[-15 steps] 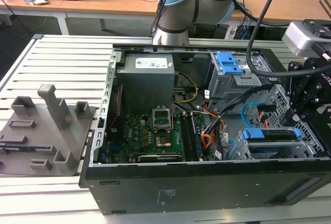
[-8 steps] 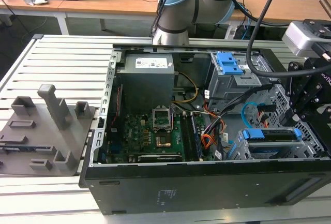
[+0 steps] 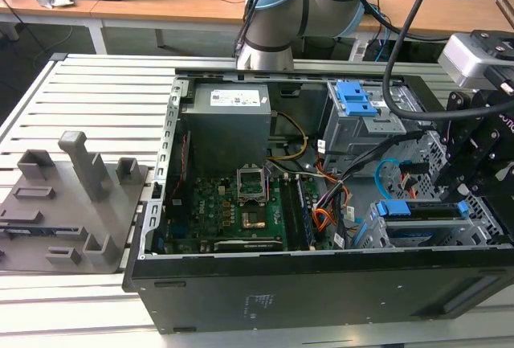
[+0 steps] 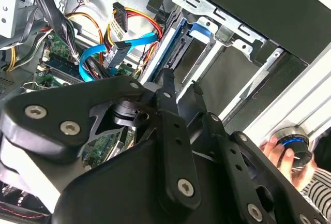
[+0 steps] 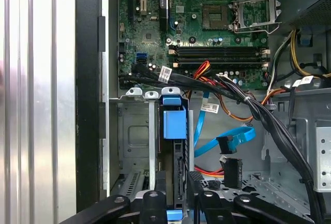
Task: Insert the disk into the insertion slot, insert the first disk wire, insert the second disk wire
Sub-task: 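Insert the first disk wire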
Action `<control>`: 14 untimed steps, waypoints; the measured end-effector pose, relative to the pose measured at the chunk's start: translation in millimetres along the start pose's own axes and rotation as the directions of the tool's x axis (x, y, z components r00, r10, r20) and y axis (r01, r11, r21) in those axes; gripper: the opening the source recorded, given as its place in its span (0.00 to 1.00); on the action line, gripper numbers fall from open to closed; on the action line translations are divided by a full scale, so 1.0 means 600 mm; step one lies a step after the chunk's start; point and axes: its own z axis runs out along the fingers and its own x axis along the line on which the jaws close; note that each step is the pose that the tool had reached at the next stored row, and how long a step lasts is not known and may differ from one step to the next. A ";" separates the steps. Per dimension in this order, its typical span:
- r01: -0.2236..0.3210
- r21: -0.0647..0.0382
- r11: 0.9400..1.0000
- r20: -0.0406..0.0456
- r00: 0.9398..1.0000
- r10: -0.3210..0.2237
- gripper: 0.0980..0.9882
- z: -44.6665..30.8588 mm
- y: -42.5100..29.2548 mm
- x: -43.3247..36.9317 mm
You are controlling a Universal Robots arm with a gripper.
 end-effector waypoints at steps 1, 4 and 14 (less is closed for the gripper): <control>0.000 0.000 1.000 0.000 1.000 0.000 0.23 0.000 0.000 0.000; 0.000 0.000 1.000 0.000 1.000 0.000 0.23 0.000 -0.004 0.000; 0.000 0.000 1.000 -0.002 1.000 0.000 0.23 -0.002 -0.031 -0.002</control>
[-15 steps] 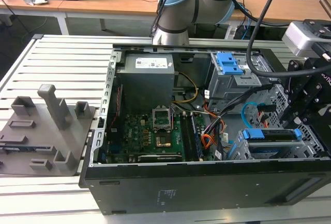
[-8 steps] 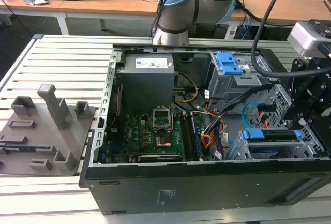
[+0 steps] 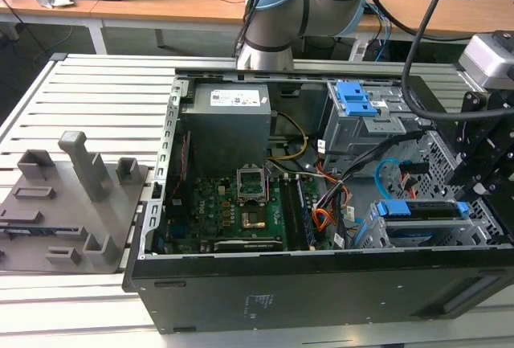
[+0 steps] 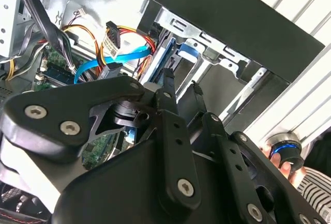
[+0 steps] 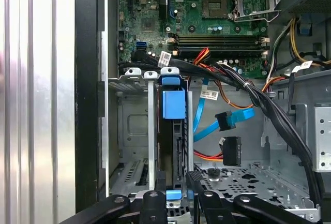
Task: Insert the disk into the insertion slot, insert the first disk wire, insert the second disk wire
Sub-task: 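Insert the first disk wire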
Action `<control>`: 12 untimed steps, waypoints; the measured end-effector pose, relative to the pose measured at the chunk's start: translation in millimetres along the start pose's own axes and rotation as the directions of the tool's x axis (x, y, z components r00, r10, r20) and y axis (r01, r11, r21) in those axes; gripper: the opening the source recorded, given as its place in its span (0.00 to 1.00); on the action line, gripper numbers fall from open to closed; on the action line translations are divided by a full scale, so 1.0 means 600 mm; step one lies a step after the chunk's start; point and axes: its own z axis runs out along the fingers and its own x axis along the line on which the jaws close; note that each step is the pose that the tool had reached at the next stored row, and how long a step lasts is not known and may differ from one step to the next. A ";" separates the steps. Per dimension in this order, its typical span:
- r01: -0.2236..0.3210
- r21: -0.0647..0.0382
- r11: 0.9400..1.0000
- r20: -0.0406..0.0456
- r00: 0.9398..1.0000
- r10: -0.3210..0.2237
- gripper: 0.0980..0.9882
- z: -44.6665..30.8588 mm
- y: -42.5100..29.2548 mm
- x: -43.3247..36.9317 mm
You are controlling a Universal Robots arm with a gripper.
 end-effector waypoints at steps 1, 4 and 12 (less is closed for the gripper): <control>0.000 0.000 1.000 0.000 1.000 0.000 0.23 -0.003 0.000 0.000; 0.000 0.000 1.000 0.000 1.000 0.000 0.23 -0.007 0.000 -0.008; 0.000 0.000 1.000 0.000 1.000 0.000 0.23 -0.008 0.001 -0.056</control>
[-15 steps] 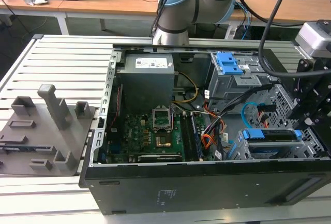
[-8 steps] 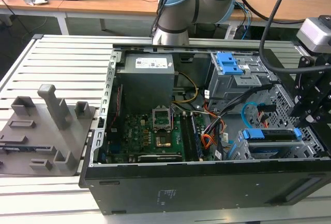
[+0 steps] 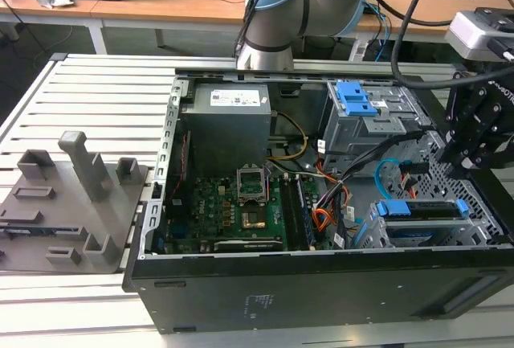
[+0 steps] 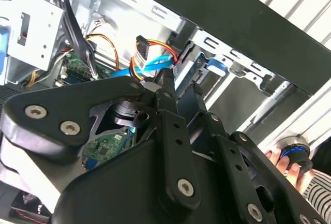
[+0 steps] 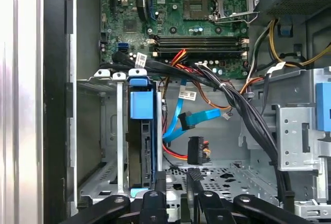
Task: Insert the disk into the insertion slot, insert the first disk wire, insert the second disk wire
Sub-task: 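Insert the first disk wire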
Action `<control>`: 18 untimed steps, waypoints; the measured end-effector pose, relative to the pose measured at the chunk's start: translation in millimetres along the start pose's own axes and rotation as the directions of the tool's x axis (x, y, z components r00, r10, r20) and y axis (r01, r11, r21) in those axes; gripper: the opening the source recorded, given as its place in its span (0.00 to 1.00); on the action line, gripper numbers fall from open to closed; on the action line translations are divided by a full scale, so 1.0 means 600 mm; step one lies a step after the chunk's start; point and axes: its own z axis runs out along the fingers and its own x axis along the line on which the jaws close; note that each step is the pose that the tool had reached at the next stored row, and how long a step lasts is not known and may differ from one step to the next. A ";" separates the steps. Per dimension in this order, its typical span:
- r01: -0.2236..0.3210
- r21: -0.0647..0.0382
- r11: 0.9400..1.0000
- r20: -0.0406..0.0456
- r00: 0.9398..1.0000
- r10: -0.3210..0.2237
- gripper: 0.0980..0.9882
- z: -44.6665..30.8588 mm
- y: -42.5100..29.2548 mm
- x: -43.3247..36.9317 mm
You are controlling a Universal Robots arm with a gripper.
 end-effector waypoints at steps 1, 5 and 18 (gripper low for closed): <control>0.000 0.000 1.000 0.000 1.000 0.000 0.23 0.000 0.000 -0.003; 0.000 0.000 1.000 0.000 1.000 0.000 0.23 0.000 0.000 -0.016; -0.001 0.000 1.000 -0.018 1.000 0.001 0.23 0.031 0.042 -0.025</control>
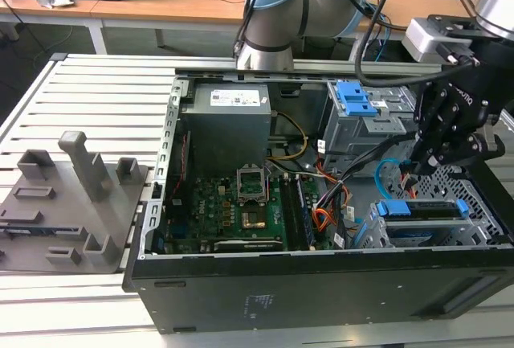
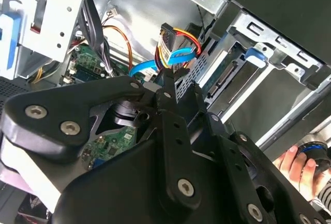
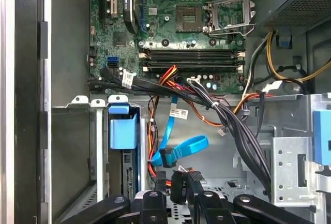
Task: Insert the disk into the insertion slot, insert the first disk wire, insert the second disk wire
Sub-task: 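Insert the first disk wire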
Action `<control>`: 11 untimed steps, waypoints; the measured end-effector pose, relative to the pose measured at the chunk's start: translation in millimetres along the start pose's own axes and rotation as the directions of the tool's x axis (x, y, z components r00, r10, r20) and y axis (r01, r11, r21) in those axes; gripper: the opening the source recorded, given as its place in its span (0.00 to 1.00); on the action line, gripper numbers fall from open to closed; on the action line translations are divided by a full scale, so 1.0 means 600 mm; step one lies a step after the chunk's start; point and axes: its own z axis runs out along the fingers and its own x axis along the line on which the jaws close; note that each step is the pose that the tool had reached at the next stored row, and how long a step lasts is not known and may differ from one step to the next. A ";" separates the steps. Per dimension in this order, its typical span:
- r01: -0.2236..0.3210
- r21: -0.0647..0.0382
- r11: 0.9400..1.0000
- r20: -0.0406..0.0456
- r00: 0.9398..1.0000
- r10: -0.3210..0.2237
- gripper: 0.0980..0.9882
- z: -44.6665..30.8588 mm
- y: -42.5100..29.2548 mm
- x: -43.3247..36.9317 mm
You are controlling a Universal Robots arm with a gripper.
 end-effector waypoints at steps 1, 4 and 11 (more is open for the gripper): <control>0.000 0.000 1.000 -0.001 1.000 0.000 0.23 0.002 0.000 0.000; 0.000 0.000 1.000 -0.003 1.000 0.000 0.23 0.003 0.000 0.000; 0.000 0.000 1.000 -0.004 1.000 0.000 0.08 0.004 0.000 0.000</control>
